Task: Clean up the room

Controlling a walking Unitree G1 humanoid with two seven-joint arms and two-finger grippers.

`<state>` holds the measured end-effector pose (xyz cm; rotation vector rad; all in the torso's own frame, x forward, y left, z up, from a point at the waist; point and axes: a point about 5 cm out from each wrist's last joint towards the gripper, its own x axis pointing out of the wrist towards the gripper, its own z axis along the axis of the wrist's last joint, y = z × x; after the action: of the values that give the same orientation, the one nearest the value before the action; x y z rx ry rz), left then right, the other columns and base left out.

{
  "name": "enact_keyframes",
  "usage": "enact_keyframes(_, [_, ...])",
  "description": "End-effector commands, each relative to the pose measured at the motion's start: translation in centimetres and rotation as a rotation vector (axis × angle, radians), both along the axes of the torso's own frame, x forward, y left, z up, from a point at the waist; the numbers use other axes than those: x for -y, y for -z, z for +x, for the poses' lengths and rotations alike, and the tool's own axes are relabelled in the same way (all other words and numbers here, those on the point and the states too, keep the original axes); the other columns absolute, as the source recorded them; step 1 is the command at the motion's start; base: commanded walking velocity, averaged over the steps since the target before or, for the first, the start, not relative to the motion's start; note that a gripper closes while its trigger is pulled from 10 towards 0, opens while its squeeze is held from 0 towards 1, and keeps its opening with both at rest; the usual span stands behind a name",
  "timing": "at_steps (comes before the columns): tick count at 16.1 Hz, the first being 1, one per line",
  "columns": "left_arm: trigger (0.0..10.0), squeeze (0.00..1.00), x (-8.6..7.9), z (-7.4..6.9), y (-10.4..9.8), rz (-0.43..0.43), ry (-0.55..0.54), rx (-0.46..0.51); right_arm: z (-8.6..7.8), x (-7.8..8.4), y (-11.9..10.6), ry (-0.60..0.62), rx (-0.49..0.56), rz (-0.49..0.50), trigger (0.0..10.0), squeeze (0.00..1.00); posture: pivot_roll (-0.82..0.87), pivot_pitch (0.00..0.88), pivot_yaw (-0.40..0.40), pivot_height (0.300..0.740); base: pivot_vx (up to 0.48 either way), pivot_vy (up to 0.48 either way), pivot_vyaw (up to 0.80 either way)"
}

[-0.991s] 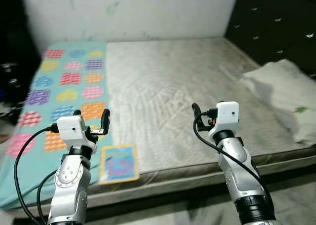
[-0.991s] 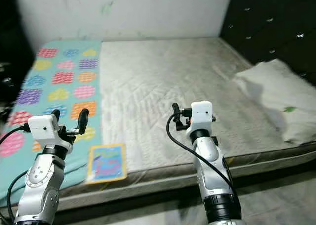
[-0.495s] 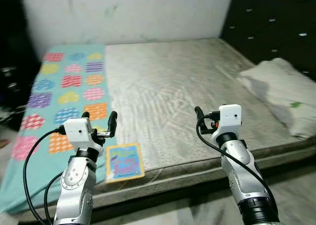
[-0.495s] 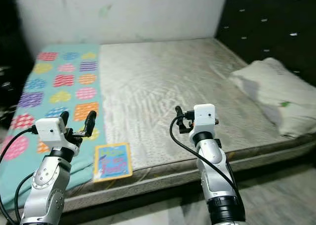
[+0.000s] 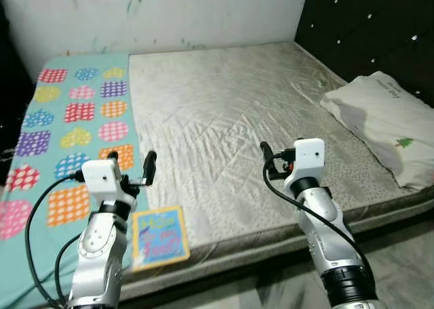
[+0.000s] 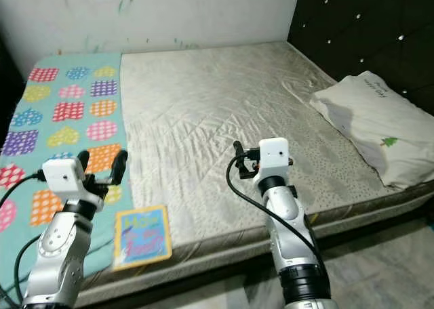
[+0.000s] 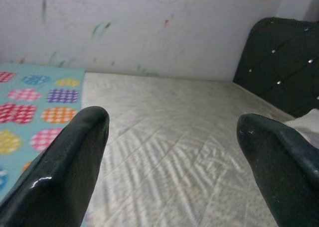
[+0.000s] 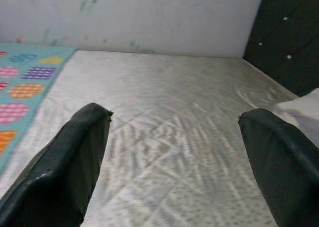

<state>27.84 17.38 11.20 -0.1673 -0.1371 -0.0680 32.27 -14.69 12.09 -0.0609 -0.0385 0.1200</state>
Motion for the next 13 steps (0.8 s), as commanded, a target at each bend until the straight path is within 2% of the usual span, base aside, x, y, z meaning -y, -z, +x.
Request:
enact_keyframes(1, [10.0, 0.0, 0.8, 0.0, -0.1, 0.002, 0.029, 0.005, 0.0, 0.9, -0.3, 0.024, 0.012, -0.01, 10.0, 0.0, -0.05, 0.0, -0.012, 0.74, 0.36, 0.0, 0.0])
enact_keyframes(4, [10.0, 0.0, 0.7, 0.0, -0.1, -0.004, 0.017, 0.0, -0.1, 0.8, -0.3, 0.02, 0.012, -0.013, 10.0, 0.0, -0.05, 0.0, -0.012, 0.74, 0.319, 0.0, 0.0])
enact_keyframes(8, [10.0, 0.0, 0.5, 0.1, 0.2, -0.016, -0.028, -0.017, -0.1, 0.8, 0.3, 0.007, -0.024, -0.022, 10.0, 0.0, -0.04, 0.0, -0.022, 0.74, 0.0, 0.0, 0.0])
enact_keyframes(10, [10.0, 0.0, -0.3, -0.3, 0.6, 0.008, -0.056, -0.027, -0.5, 0.7, 0.3, -0.012, -0.02, -0.003, 10.0, 0.0, -0.03, 0.0, -0.033, 0.74, 0.0, 0.0, 0.0])
enact_keyframes(13, [10.0, 0.0, -1.6, -2.1, 1.7, 0.036, -0.094, -0.074, -1.2, 0.0, 0.9, -0.045, -0.03, 0.011, 10.0, 0.0, 0.0, 0.0, -0.039, 0.74, 0.0, 0.0, 0.0])
